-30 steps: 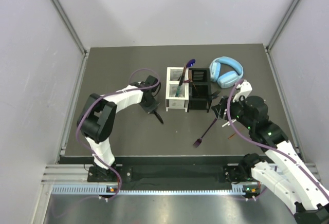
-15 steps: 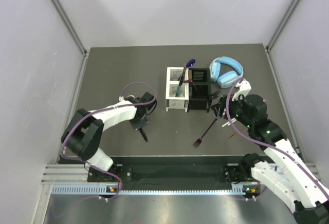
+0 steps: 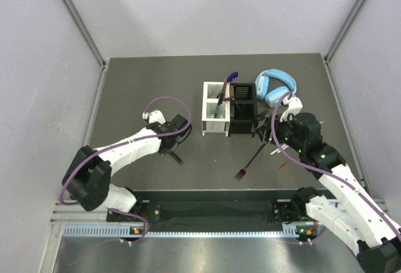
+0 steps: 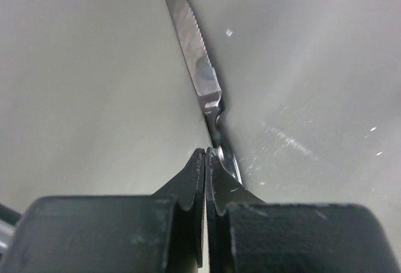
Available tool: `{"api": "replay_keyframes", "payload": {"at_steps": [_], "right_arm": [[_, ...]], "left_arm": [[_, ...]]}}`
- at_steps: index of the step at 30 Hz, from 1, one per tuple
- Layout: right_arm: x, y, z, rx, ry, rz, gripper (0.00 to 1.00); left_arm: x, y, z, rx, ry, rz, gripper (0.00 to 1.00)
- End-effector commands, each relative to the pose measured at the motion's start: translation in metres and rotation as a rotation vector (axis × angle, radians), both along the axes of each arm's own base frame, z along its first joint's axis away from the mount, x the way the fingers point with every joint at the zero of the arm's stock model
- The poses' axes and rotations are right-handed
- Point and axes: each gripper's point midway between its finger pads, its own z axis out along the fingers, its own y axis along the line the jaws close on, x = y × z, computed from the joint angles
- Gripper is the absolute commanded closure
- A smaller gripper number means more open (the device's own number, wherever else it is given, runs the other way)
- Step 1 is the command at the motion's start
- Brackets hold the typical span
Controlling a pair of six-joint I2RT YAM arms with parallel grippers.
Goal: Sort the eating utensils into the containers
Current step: Move the knife to the center of the board.
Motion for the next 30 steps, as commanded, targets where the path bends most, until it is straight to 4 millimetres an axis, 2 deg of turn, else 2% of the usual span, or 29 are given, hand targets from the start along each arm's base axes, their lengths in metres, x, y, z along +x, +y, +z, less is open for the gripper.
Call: {"api": "replay_keyframes", "payload": {"at_steps": [1,5,6,8,9,11,14,16,17,18,19,20,21,22,23,24,26,27,30], "right_arm": [[0.012,0.004,0.025,0.049,-0.064,-0.009,0.38],[0.013,0.003,0.028,0.049,-0.069,-0.011,0.37],[0.013,0.003,0.029,0.05,-0.072,-0.011,0.38],[0.013,0.002,0.028,0.047,-0.072,-0.014,0.38],[0.013,0.003,0.028,0.045,-0.073,-0.012,0.37],[0.015,0.004,0.025,0.035,-0.061,-0.003,0.37],[0.023,0.004,0.031,0.021,-0.044,-0.022,0.37],[0.034,0.003,0.053,0.043,-0.075,-0.06,0.36],[0.043,0.002,0.054,0.042,-0.062,-0.086,0.36],[0.054,0.001,0.074,0.07,-0.085,-0.118,0.35],[0.063,-0.003,0.079,0.074,-0.079,-0.148,0.35],[0.08,-0.001,0.066,0.05,-0.02,-0.166,0.35],[0.095,-0.003,0.084,0.056,-0.038,-0.206,0.35],[0.106,-0.006,0.08,0.036,-0.013,-0.233,0.35],[0.125,-0.007,0.058,0.0,0.058,-0.256,0.35],[0.138,-0.004,0.075,0.013,0.039,-0.264,0.35],[0.162,-0.001,0.069,-0.002,0.049,-0.27,0.35],[0.172,0.0,0.082,0.003,0.01,-0.271,0.34],[0.199,0.004,0.101,0.021,-0.03,-0.248,0.33]], "left_arm": [[0.028,-0.005,0.019,0.028,-0.102,-0.025,1.0],[0.023,-0.003,0.011,0.071,-0.029,0.006,1.0],[0.021,-0.004,0.008,0.068,-0.015,0.008,0.89],[0.017,-0.004,0.004,0.054,-0.001,0.016,0.8],[0.015,-0.007,0.001,0.031,0.003,0.01,0.67],[0.012,-0.007,0.0,0.004,0.01,0.012,0.64],[0.01,-0.007,0.009,-0.027,0.007,0.02,0.64],[0.008,-0.006,0.018,-0.024,0.012,0.015,0.64],[0.009,-0.007,0.023,-0.026,0.012,0.017,0.64],[0.008,-0.003,0.024,-0.02,0.021,0.026,0.64],[0.004,0.0,0.024,-0.016,0.043,0.031,0.63],[0.002,0.001,0.023,-0.023,0.053,0.031,0.64],[0.001,0.005,0.021,-0.031,0.057,0.038,0.64],[0.003,0.004,0.019,-0.048,0.05,0.03,0.64],[-0.002,0.003,0.013,-0.076,0.07,0.022,0.64],[-0.002,0.004,0.011,-0.084,0.076,0.022,0.64],[-0.005,0.003,0.008,-0.085,0.093,-0.004,0.64],[-0.005,0.005,0.008,-0.087,0.102,0.001,0.64],[0.004,0.004,0.021,-0.123,0.116,-0.003,0.64]]}}
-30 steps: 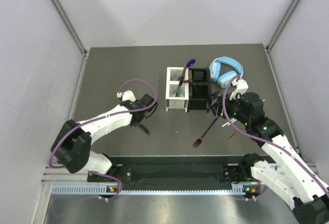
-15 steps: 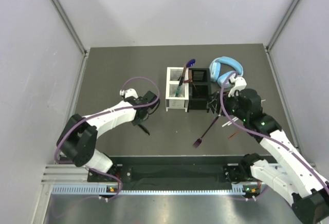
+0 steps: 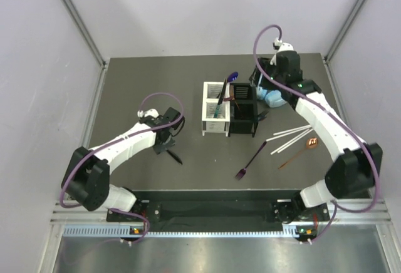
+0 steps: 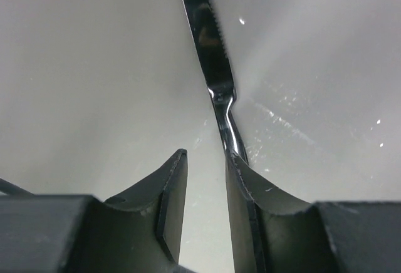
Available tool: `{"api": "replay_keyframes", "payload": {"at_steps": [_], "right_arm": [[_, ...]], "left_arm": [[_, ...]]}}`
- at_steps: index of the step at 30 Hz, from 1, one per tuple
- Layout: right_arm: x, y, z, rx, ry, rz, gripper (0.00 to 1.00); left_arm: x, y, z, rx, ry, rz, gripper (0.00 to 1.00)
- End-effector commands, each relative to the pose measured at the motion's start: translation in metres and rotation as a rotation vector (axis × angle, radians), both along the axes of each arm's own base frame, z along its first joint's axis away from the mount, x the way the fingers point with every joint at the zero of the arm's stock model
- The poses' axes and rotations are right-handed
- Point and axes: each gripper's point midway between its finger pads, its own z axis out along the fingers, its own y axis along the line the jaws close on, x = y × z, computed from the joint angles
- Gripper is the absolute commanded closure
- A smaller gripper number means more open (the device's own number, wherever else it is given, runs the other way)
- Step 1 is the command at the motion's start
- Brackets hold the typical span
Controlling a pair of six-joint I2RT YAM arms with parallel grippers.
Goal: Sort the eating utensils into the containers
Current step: Move the knife to the center of the board.
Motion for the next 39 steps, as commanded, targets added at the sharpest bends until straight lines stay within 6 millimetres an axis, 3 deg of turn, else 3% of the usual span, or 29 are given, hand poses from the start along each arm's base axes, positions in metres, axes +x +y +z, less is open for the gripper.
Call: {"api": "replay_keyframes", "payload": {"at_steps": [1,2,4,5,8,9,12,13,15,18,24,28,31,35,39], "right_arm": [[0.035,-0.007,0.039,0.024,-0.067,-0.018,0.33],[0.045,-0.007,0.044,0.036,-0.061,-0.027,0.33],[0.043,-0.01,0.039,0.066,0.015,-0.021,0.33],[0.045,-0.011,0.046,0.099,0.018,-0.033,0.33],[0.037,-0.021,0.056,0.129,0.016,-0.069,0.33],[0.033,-0.024,0.058,0.129,0.016,-0.087,0.33],[0.013,-0.025,0.053,0.145,0.047,-0.089,0.32],[0.007,-0.024,0.051,0.157,0.056,-0.083,0.33],[-0.011,-0.018,0.043,0.198,0.059,-0.045,0.33],[-0.031,-0.014,0.033,0.221,0.088,-0.01,0.32],[-0.053,-0.013,0.01,0.23,0.187,-0.014,0.32],[-0.071,-0.021,0.028,0.264,0.173,-0.08,0.31],[-0.073,-0.024,0.031,0.265,0.16,-0.099,0.31],[-0.067,-0.013,0.016,0.306,0.172,-0.065,0.31],[-0.056,0.015,0.041,0.401,0.129,0.026,0.31]], "left_arm": [[0.009,-0.001,0.02,-0.055,0.022,-0.042,0.64],[0.019,-0.005,0.031,-0.078,0.012,-0.048,0.64],[0.022,0.0,0.04,-0.104,0.059,-0.046,0.63],[0.032,-0.003,0.05,-0.119,0.064,-0.045,0.64],[0.031,0.007,0.057,-0.084,0.147,-0.041,0.63],[0.031,0.008,0.057,-0.089,0.154,-0.046,0.63],[0.017,0.011,0.042,-0.144,0.205,-0.035,0.49],[0.016,0.003,0.038,-0.211,0.197,-0.029,0.49],[-0.003,0.006,0.024,-0.249,0.206,-0.015,0.49],[-0.02,0.004,0.027,-0.286,0.22,0.012,0.49],[-0.007,0.012,0.041,-0.223,0.159,-0.09,0.48],[-0.008,0.007,0.028,-0.222,0.247,-0.153,0.5],[-0.007,0.006,0.026,-0.23,0.228,-0.166,0.5],[-0.009,0.005,0.022,-0.252,0.202,-0.142,0.49],[-0.016,-0.002,0.016,-0.298,0.254,-0.075,0.48]]}}
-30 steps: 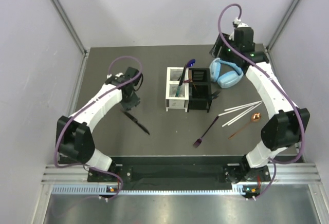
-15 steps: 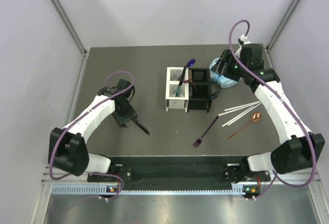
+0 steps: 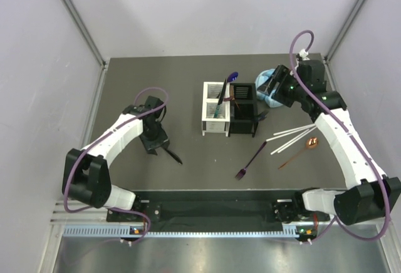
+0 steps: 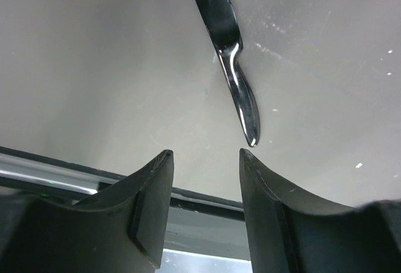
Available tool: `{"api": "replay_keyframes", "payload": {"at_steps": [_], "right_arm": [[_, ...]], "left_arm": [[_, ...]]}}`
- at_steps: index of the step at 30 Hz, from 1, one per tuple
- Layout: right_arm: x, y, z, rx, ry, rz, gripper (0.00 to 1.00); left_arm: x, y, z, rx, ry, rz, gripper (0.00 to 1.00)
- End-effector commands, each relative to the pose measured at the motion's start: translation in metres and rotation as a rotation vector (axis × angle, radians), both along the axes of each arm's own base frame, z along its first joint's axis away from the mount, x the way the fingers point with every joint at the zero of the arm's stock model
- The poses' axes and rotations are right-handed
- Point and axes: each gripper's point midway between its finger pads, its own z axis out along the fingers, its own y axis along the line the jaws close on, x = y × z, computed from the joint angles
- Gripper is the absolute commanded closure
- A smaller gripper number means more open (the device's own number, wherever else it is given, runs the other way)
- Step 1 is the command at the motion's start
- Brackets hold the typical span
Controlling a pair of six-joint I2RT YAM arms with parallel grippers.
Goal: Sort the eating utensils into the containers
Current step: Move the knife to the center of the board.
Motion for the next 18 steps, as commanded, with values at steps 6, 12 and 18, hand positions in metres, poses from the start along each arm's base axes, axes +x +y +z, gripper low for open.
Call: {"api": "replay_keyframes", "payload": {"at_steps": [6,12,18], "right_arm": [[0.019,0.039,0.042,0.039,-0.094,0.171,0.29],[0.007,0.036,0.038,-0.006,-0.082,0.216,0.3],[0.003,0.037,0.037,-0.015,-0.083,0.243,0.29]], "left_arm": [[-0.007,-0.005,-0.012,-0.041,0.022,0.119,0.48],[0.006,-0.001,-0.021,-0.031,-0.061,0.144,0.47],[0.023,-0.004,-0.022,-0.042,-0.132,0.127,0.47]]}}
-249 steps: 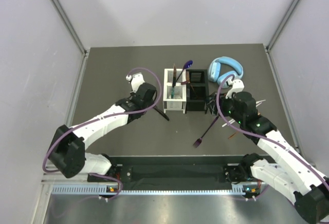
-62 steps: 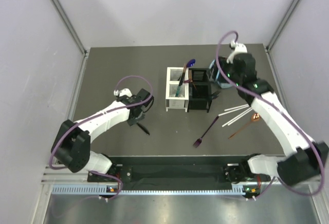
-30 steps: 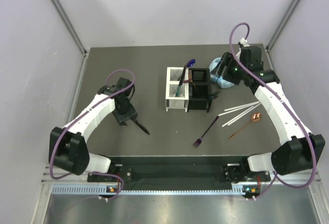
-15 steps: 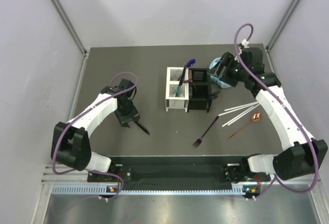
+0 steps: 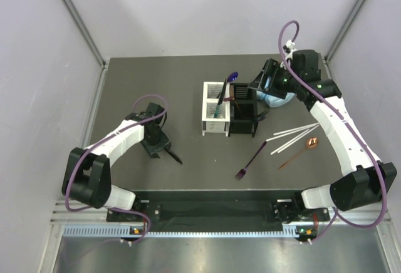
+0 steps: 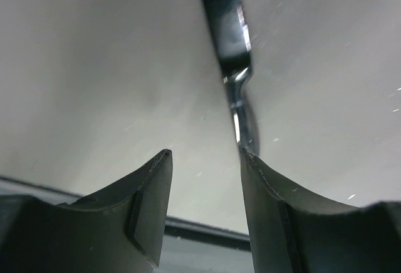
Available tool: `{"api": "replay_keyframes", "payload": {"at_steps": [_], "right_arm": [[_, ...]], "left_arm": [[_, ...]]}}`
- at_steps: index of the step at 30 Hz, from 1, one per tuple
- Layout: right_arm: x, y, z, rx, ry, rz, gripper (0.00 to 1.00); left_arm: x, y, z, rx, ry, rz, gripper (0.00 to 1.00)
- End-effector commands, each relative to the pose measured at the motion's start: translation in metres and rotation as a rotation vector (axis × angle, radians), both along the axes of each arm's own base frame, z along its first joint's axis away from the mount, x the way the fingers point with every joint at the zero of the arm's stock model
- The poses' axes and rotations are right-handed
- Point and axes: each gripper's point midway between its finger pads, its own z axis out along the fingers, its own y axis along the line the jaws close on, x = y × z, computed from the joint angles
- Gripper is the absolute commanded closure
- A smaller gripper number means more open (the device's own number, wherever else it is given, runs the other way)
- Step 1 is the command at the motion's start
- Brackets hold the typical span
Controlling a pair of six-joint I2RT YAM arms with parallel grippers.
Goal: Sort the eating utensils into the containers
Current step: Move the knife to the center of the board, then pick up the knife at the center of the board.
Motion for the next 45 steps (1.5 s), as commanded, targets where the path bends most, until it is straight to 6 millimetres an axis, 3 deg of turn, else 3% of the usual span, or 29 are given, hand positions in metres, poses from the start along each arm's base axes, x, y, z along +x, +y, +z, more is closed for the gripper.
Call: {"api": "replay_keyframes", "payload": {"at_steps": [1,5,11,30,40,43,44,45], "right_arm": [[-0.009,0.004,0.023,0.0,-0.066,0.05,0.29],[-0.012,0.002,0.028,-0.006,-0.085,0.053,0.29],[-0.016,-0.001,0.028,-0.021,-0.078,0.055,0.29],[-0.015,-0.001,0.028,-0.016,-0.065,0.055,0.29],[-0.014,-0.003,0.025,-0.014,-0.05,0.053,0.29],[-0.013,-0.004,0.026,-0.014,-0.053,0.051,0.29],[-0.013,-0.005,0.026,-0.014,-0.051,0.049,0.29],[-0.012,-0.005,0.025,-0.014,-0.049,0.048,0.29]], "left_arm": [[0.024,-0.002,0.006,-0.009,-0.106,0.01,0.47],[0.016,-0.002,-0.013,0.004,-0.036,0.024,0.48],[0.017,-0.002,-0.025,0.01,-0.02,0.026,0.48],[0.034,-0.004,-0.027,0.018,-0.051,0.02,0.49],[0.032,-0.001,-0.051,0.057,0.021,0.03,0.51],[0.031,0.004,-0.05,0.08,0.024,0.046,0.6],[0.028,0.006,-0.05,0.095,0.038,0.047,0.83],[0.026,0.008,-0.051,0.102,0.044,0.046,0.93]]}}
